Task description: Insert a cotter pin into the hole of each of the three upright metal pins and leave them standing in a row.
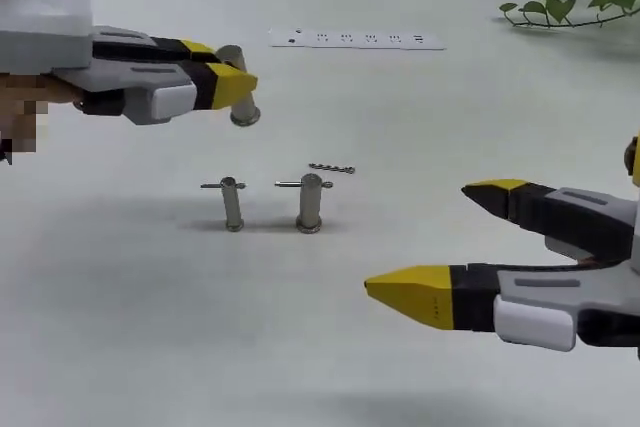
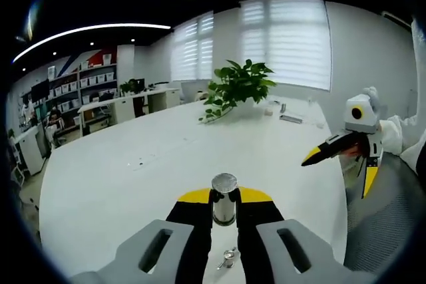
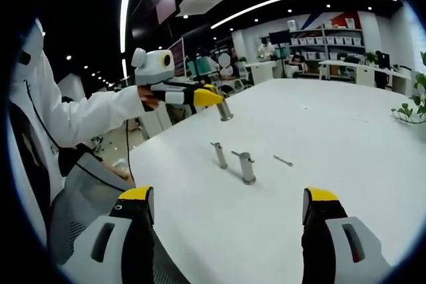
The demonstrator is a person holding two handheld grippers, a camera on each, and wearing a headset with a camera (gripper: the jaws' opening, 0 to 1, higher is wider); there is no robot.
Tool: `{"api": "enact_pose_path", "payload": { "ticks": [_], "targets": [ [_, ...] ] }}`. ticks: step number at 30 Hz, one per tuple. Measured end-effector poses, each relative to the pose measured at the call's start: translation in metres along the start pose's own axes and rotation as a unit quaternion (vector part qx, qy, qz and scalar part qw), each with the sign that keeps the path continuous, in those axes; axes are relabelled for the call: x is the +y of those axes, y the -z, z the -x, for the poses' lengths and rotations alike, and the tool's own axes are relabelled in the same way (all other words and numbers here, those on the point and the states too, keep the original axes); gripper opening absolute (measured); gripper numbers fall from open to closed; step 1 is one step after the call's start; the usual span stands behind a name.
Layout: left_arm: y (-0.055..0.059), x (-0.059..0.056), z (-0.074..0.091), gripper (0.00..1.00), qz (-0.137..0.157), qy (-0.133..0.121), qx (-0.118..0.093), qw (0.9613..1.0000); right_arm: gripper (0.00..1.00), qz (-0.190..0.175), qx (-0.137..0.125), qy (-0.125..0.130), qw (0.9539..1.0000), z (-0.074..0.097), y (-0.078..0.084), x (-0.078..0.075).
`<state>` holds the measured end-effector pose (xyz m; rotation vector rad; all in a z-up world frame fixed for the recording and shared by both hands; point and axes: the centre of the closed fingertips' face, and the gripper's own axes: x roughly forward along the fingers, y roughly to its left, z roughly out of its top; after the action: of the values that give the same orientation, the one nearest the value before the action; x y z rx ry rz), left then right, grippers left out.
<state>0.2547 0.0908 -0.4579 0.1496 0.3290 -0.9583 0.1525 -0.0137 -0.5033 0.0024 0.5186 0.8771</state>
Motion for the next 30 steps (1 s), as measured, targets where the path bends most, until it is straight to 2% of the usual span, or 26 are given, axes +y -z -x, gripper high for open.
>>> {"api": "enact_pose_path", "payload": {
  "ticks": [2,4,5,7,10,16,26,30],
  "targets": [
    [0.001,-0.011,-0.003,0.09,-0.01,0.016,0.003,0.9998,0.9,0.0,-0.001,0.002,1.0,0.0,0.0,-0.001],
    [0.002,-0.022,-0.005,0.09,-0.008,0.03,0.004,0.9995,0.89,0.004,-0.002,0.007,1.0,0.001,-0.001,-0.003],
    [0.003,-0.023,-0.005,0.09,-0.008,0.032,0.005,0.9995,0.87,0.011,-0.004,0.009,0.9999,0.001,-0.001,-0.003],
    [0.005,-0.038,-0.007,0.09,-0.018,0.04,0.01,0.999,0.84,0.017,-0.003,0.008,0.9998,0.002,-0.001,-0.003],
    [0.011,-0.045,-0.009,0.09,-0.022,0.052,0.019,0.9982,0.83,0.013,-0.002,0.002,0.9999,0.001,-0.001,-0.001],
    [0.026,-0.05,-0.011,0.09,-0.022,0.055,0.033,0.9977,0.81,0.016,-0.003,-0.003,0.9999,0.0,-0.002,0.001],
    [0.053,-0.065,-0.015,0.09,-0.012,0.069,0.059,0.9958,0.77,0.018,-0.006,-0.016,0.9997,-0.001,-0.003,0.005],
    [0.06,-0.068,-0.017,0.09,-0.011,0.071,0.064,0.9953,0.74,0.015,-0.009,-0.019,0.9997,-0.001,-0.003,0.006]
  ]
}}
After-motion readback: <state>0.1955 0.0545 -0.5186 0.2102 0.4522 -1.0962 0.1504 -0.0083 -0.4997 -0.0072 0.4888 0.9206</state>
